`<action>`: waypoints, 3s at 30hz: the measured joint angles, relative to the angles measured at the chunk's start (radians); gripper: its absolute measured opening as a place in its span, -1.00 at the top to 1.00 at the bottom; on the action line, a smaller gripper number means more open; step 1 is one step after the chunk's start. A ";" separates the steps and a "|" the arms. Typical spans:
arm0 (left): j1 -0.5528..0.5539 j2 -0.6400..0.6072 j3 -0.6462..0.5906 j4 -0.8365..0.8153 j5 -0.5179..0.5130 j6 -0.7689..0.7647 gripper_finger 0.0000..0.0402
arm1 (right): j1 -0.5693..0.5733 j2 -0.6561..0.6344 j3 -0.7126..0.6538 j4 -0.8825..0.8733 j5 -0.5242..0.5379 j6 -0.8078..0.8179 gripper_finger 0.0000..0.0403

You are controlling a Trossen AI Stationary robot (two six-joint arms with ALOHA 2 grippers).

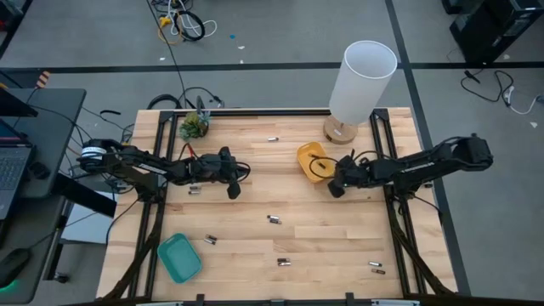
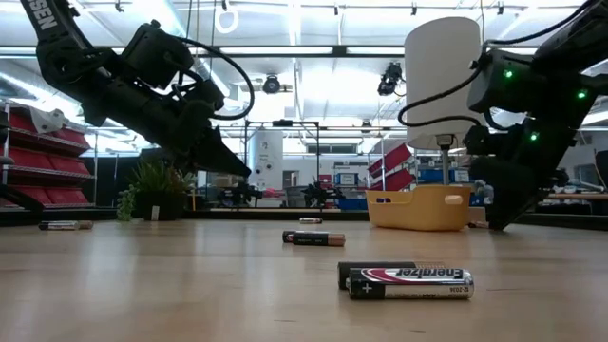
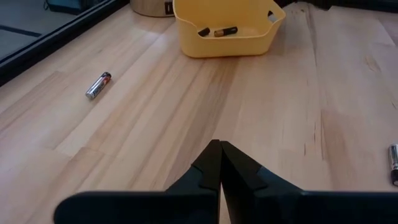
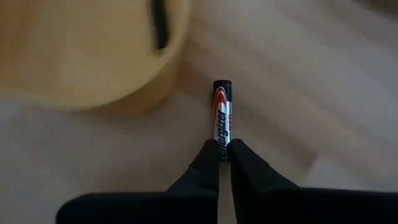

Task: Sort batteries
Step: Put the silver battery into the blue bin

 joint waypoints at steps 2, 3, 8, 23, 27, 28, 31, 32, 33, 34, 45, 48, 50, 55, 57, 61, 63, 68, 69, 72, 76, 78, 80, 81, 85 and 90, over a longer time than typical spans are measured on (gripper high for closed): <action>0.000 0.000 0.000 0.005 0.001 0.008 0.92 | 0.027 -0.034 0.003 0.010 -0.057 0.024 0.94; 0.000 0.000 0.000 0.014 0.002 0.010 0.92 | 0.040 -0.051 0.004 0.013 -0.080 0.029 0.94; 0.002 0.000 0.001 0.060 0.067 0.033 0.92 | 0.112 -0.119 0.004 0.008 -0.199 0.073 0.94; -0.098 0.000 0.010 0.232 0.265 0.139 0.58 | 0.190 0.039 0.007 0.704 -0.257 -0.098 0.94; -0.127 0.000 0.023 0.288 0.253 0.142 0.44 | 0.164 0.158 0.053 0.818 -0.219 -0.182 0.94; -0.129 0.000 0.027 0.296 0.240 0.142 0.41 | 0.160 0.193 0.075 0.838 -0.209 -0.210 0.94; -0.129 0.000 0.032 0.325 0.208 0.142 0.36 | 0.153 0.291 0.146 0.905 -0.199 -0.310 0.94; -0.129 0.000 0.033 0.335 0.205 0.142 0.35 | 0.153 0.320 0.173 0.941 -0.198 -0.346 0.94; -0.129 0.000 0.033 0.342 0.202 0.141 0.34 | 0.153 0.347 0.199 0.973 -0.198 -0.388 0.94; -0.129 0.000 0.033 0.351 0.202 0.137 0.34 | 0.153 0.369 0.226 1.001 -0.198 -0.426 0.94; -0.130 -0.002 0.033 0.456 0.220 0.131 0.34 | 0.154 0.442 0.404 1.076 -0.092 -0.698 0.93; -0.131 -0.002 0.033 0.471 0.220 0.131 0.34 | 0.155 0.442 0.406 1.107 -0.096 -0.713 0.93; -0.131 0.000 0.033 0.471 0.220 0.131 0.34 | 0.155 0.442 0.411 1.121 -0.098 -0.724 0.93; -0.130 0.000 0.033 0.480 0.216 0.129 0.34 | 0.162 0.442 0.410 1.145 -0.098 -0.756 0.93; -0.130 0.000 0.033 0.490 0.214 0.124 0.34 | 0.164 0.442 0.410 1.151 -0.100 -0.763 0.93; -0.130 0.000 0.033 0.518 0.212 0.127 0.34 | 0.163 0.442 0.410 1.148 -0.101 -0.769 0.93; -0.130 0.000 0.037 0.522 0.213 0.127 0.34 | 0.162 0.442 0.410 1.148 -0.099 -0.771 0.93; -0.130 0.000 0.059 0.515 0.231 0.133 0.34 | 0.163 0.442 0.409 1.153 -0.089 -0.785 0.93; -0.130 0.000 0.063 0.514 0.232 0.134 0.34 | 0.163 0.442 0.409 1.153 -0.089 -0.786 0.93; -0.130 0.000 0.070 0.514 0.232 0.134 0.34 | 0.163 0.442 0.409 1.157 -0.088 -0.787 0.93; -0.130 0.000 0.070 0.503 0.233 0.136 0.34 | 0.163 0.442 0.409 1.180 -0.085 -0.806 0.93; -0.130 0.000 0.070 0.499 0.233 0.136 0.34 | 0.163 0.442 0.409 1.206 -0.085 -0.824 0.93; -0.130 0.000 0.070 0.499 0.233 0.136 0.34 | 0.163 0.441 0.409 1.222 -0.085 -0.838 0.93; -0.130 0.000 0.070 0.499 0.233 0.136 0.35 | 0.163 0.441 0.409 1.222 -0.087 -0.840 0.93; -0.130 0.000 0.070 0.526 0.231 0.133 0.35 | 0.163 0.441 0.409 1.220 -0.093 -0.836 0.93; -0.130 0.000 0.071 0.540 0.226 0.131 0.35 | 0.163 0.441 0.409 1.222 -0.094 -0.838 0.93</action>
